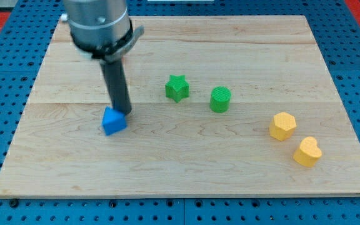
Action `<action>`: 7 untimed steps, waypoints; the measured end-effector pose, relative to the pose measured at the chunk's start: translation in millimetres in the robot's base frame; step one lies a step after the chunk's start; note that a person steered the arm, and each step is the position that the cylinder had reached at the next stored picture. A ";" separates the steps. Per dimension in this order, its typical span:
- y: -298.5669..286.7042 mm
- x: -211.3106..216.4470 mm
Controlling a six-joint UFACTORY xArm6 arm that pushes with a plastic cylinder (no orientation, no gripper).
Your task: Move the blue triangle below the green star
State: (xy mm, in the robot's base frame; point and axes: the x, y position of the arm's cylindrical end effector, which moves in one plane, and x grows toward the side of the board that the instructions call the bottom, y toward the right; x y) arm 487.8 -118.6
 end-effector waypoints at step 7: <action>56.2 -12.0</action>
State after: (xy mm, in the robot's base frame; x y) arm 475.8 -62.4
